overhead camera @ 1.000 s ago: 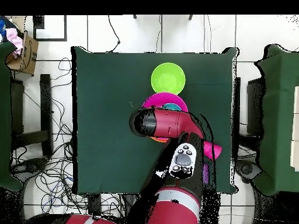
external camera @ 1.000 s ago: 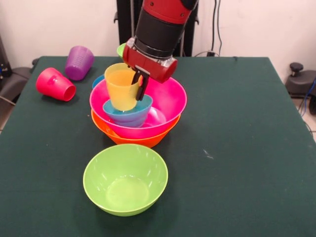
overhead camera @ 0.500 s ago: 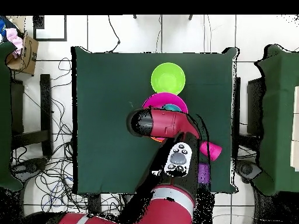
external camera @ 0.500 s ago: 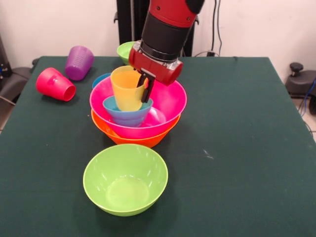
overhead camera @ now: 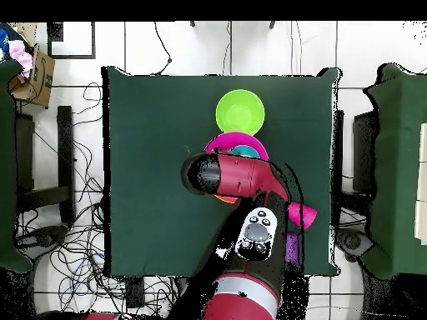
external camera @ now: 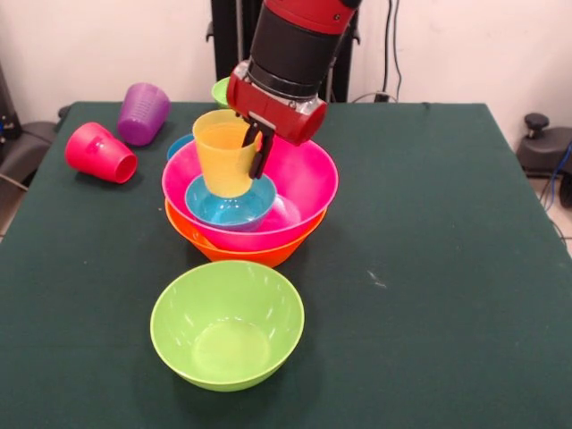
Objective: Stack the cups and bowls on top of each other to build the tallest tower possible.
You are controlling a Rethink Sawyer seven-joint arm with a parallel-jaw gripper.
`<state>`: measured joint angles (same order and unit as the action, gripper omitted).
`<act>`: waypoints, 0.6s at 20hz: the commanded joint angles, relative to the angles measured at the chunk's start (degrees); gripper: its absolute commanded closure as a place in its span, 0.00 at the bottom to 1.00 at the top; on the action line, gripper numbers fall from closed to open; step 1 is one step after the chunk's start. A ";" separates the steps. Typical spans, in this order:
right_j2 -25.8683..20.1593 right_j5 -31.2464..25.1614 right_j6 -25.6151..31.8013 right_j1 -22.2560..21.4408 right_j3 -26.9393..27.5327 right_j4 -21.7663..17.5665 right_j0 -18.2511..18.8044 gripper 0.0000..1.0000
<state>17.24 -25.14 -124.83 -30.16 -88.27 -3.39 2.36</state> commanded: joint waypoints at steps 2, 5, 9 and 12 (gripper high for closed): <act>-2.46 -1.82 -7.76 -1.25 0.22 2.20 -0.68 1.00; -2.42 -1.48 -7.96 -0.93 0.45 2.34 -0.84 1.00; -2.34 -1.04 -8.28 -0.40 0.78 2.52 -1.13 1.00; -2.25 -0.32 -8.46 0.18 0.73 2.77 -1.34 1.00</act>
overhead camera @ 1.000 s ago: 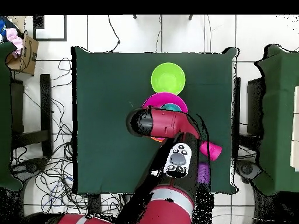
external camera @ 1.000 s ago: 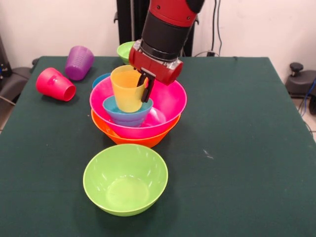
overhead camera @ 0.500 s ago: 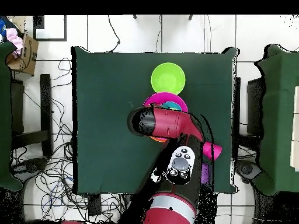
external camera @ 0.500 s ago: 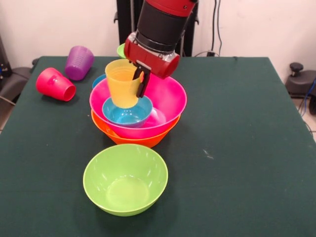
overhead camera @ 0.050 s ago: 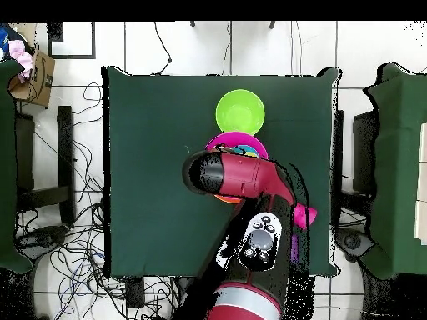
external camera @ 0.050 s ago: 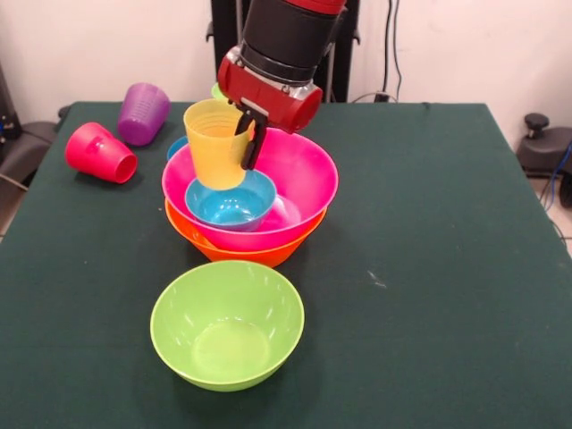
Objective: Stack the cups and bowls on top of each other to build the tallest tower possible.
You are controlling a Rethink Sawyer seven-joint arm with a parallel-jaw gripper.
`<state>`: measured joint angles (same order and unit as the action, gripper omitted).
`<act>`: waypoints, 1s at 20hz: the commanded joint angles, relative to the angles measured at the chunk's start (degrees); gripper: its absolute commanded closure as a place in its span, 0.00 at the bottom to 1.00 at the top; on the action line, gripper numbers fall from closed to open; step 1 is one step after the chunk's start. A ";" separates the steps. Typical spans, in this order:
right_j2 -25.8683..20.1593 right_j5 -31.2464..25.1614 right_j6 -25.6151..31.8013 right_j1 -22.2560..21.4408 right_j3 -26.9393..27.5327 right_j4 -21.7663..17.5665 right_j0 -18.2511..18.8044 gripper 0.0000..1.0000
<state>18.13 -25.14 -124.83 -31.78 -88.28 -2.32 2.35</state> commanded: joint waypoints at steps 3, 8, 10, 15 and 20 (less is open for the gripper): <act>-3.32 1.42 -8.93 2.78 0.37 2.06 -1.46 1.00; -3.63 4.48 -9.81 4.66 -0.08 2.51 -1.67 1.00; -3.71 5.35 -10.01 5.20 -0.15 2.72 -1.66 1.00; -3.80 7.04 -10.39 6.40 -0.24 3.14 -1.70 1.00; -3.56 8.29 -10.25 7.04 -0.54 3.79 -1.87 1.00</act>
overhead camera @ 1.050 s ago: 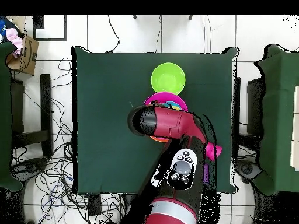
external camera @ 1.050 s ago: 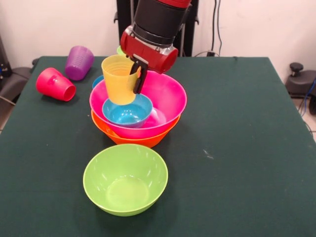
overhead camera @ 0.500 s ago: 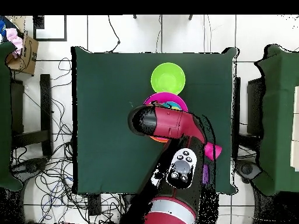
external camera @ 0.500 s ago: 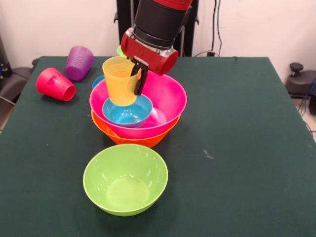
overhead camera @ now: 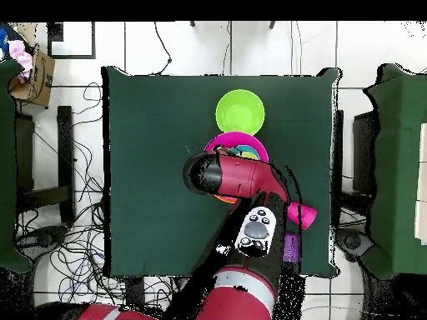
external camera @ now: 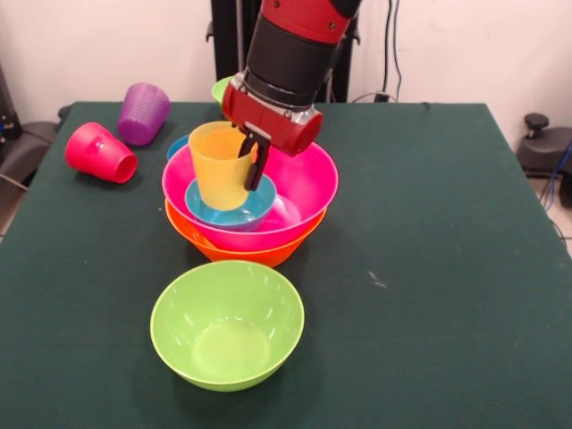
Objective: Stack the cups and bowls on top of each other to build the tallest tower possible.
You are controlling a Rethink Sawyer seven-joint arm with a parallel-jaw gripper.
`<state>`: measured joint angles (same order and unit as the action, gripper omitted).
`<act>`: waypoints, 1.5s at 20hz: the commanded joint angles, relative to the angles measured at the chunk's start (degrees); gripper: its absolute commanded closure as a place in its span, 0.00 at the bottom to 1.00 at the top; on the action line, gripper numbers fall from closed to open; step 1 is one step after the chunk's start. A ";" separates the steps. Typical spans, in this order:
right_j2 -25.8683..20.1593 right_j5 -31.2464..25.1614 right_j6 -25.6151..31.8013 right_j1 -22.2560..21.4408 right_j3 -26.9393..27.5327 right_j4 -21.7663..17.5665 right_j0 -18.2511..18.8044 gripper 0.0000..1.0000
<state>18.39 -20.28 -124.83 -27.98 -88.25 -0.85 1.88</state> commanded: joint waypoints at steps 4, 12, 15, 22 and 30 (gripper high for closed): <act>-3.47 3.71 -9.78 3.03 -0.60 2.64 -1.54 1.00; -3.11 3.51 -9.07 3.00 -0.39 2.78 -2.02 0.00; -3.03 3.69 -8.93 3.00 -0.53 2.88 -2.12 0.00; -3.15 0.05 -7.77 0.31 -1.60 3.58 -1.59 0.00; -2.49 -6.09 -5.53 -4.82 -2.99 3.09 -1.52 0.00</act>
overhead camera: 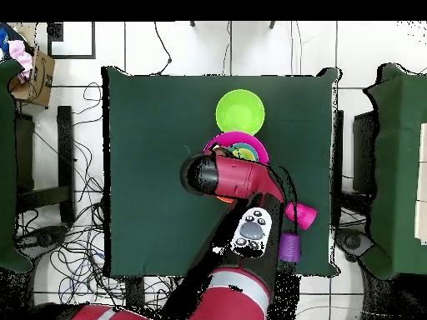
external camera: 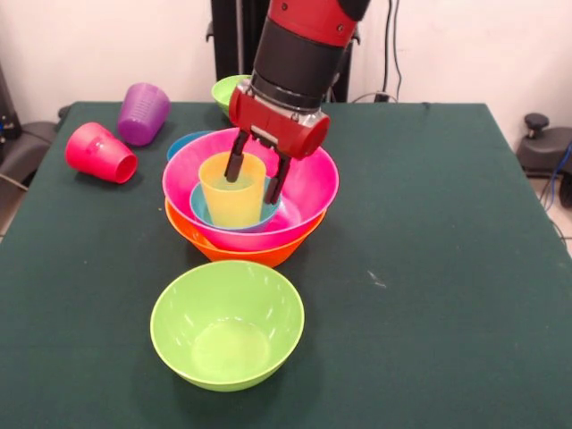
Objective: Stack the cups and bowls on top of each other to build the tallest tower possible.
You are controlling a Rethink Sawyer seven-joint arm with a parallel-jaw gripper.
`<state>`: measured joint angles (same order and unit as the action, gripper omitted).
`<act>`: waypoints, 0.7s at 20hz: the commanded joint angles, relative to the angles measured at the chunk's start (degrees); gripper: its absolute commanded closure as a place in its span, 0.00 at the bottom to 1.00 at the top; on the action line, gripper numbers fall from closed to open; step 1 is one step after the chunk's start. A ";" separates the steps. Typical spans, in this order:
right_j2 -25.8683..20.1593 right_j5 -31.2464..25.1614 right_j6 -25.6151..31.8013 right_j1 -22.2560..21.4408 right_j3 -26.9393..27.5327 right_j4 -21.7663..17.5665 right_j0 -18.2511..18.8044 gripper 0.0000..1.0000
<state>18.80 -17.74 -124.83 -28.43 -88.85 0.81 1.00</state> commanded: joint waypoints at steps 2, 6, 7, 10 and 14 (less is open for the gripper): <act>-2.83 -10.49 -4.99 -5.48 -2.34 1.37 -0.51 0.00; -2.93 -13.91 -4.12 -7.65 -2.47 1.18 -0.26 0.00; -2.93 -14.63 -3.97 -8.15 -2.57 1.09 -0.22 0.00; -3.18 -19.57 -1.79 -10.80 -1.83 0.50 0.59 0.00; -3.91 -24.24 2.46 -12.15 1.27 -1.24 2.68 0.00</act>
<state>18.95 -29.37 -124.83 -37.85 -89.03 0.75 1.31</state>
